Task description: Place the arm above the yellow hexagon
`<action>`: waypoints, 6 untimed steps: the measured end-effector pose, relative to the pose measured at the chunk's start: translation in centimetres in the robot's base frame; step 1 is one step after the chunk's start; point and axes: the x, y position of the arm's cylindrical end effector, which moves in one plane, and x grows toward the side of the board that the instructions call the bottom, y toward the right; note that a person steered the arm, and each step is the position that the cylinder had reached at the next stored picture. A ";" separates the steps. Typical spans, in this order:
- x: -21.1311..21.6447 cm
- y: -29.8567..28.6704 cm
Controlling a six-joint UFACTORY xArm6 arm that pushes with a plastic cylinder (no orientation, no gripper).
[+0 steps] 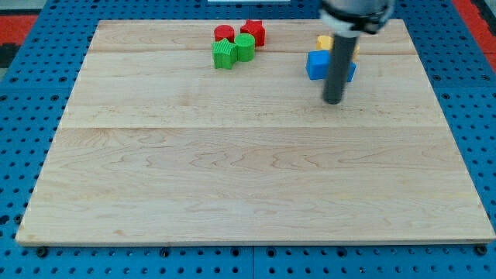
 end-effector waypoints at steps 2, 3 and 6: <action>-4.5 7.8; -9.6 7.8; -14.5 3.9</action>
